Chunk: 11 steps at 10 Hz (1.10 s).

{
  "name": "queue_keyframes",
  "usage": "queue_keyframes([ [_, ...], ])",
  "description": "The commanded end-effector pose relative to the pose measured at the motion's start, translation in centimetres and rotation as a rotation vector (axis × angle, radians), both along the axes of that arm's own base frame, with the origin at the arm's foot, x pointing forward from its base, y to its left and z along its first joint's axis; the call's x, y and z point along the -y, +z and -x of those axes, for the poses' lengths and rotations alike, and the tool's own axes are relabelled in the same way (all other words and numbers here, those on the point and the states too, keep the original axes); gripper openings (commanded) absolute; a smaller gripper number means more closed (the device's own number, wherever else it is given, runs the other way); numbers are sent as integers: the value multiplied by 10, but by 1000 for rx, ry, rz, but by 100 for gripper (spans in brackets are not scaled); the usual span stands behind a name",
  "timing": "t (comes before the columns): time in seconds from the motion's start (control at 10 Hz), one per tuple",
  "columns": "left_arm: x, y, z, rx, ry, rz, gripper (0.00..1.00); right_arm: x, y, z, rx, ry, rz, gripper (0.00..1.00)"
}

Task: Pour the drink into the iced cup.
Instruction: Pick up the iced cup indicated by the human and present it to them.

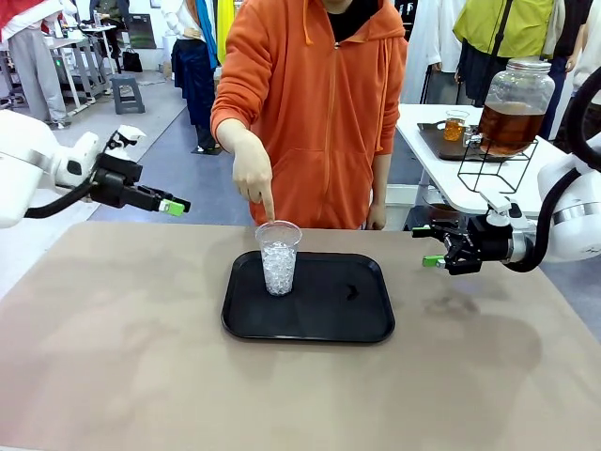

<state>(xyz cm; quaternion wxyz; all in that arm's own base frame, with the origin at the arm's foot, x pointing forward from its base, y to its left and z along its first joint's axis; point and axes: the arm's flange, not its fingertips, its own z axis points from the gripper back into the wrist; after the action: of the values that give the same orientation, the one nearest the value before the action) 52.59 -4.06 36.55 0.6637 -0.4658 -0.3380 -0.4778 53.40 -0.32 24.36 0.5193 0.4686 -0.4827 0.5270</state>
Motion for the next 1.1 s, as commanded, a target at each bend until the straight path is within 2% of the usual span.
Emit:
queue_keyframes([
  [0.0,9,-18,-6,221,-17,-18,100,-1,2,-1,-2,0,1,100],
  [0.2,19,-31,-10,367,13,15,100,-1,2,-1,-2,0,1,100],
  [0.3,25,-39,-11,405,29,42,100,-1,2,-1,-2,0,1,100],
  [0.5,39,-59,-15,374,-26,95,100,-1,2,-1,-2,0,1,100],
  [0.7,42,-63,-15,341,-74,93,100,-1,2,-1,-2,0,1,100],
  [0.8,43,-60,-13,356,-24,70,100,-1,2,-1,-2,0,1,100],
  [1.0,43,-60,-13,356,-24,70,100,-1,2,-1,-2,0,1,100],
])
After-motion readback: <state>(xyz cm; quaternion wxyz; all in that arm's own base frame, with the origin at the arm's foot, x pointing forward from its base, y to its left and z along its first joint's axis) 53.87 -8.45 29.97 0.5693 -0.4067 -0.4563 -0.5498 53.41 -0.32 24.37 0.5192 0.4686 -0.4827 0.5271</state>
